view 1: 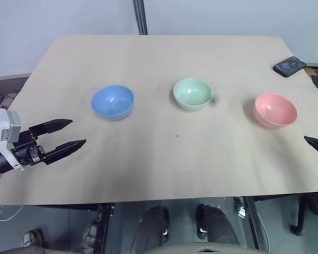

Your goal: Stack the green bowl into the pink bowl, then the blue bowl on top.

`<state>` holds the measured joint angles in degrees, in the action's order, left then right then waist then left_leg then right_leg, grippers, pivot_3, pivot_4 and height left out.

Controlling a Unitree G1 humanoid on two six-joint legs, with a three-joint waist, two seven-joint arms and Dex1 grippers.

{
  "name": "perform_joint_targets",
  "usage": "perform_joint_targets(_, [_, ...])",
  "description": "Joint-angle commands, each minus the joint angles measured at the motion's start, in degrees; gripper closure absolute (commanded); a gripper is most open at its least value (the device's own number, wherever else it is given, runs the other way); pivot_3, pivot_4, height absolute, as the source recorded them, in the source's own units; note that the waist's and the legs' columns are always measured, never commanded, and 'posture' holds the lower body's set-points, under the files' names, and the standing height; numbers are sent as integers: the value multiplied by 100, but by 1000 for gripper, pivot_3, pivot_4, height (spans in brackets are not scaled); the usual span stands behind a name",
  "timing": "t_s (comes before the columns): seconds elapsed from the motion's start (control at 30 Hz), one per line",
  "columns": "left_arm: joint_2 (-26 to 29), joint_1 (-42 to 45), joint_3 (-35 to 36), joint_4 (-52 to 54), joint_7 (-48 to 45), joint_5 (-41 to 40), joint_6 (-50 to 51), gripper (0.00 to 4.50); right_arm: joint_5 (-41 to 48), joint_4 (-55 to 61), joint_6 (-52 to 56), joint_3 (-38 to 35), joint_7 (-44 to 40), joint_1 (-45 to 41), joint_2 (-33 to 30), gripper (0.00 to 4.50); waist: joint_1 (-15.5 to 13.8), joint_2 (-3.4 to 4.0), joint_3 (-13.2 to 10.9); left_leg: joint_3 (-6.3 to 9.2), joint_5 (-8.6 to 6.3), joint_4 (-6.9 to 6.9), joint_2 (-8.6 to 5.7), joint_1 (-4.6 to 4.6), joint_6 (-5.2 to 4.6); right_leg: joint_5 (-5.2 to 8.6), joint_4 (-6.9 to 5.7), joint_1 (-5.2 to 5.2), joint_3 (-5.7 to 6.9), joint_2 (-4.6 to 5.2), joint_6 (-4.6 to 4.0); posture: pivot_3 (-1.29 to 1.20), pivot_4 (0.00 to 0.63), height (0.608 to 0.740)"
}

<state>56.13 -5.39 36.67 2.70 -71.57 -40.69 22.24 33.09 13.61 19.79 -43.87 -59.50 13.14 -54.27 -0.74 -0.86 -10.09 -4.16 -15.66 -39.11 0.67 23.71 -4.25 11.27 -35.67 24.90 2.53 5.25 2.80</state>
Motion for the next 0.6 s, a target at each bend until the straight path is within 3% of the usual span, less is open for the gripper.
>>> perform_joint_targets(0.03, [-7, 145, 97, 188, 77, -119, 66, 107, 55, 169, 67, 105, 96, -206, -63, 0, -1, 0, 0, 0, 0, 0, 0, 0, 0, 0, 0, 0, 0, 0, 0, 0, 150, 740])
perform_joint_targets(0.3, [-178, 752, -417, 872, 121, -467, 250, 107, -825, 15, 626, 2002, 1169, -1557, -46, 0, 3, -2, 1, -1, 2, -14, 0, 0, 1, -2, -14, 2, -2, -15, -1, 0, 150, 740])
perform_joint_targets(0.43, [-208, 1065, -649, 1311, 62, -830, 454, 107, -1361, -1054, 845, 3247, 1269, -2901, 187, 0, 39, -4, 1, -10, 3, -20, -5, 4, -1, -3, -17, 7, -8, -27, 0, 0, 150, 740])
perform_joint_targets(0.6, [-370, 1347, -817, 1690, 108, -1425, 749, 107, -2107, -2486, 553, 4257, 1077, -3921, 407, 0, 5, -2, 0, -10, 4, -19, -8, 7, -2, -3, -18, 8, -6, -35, 1, 0, 150, 740])
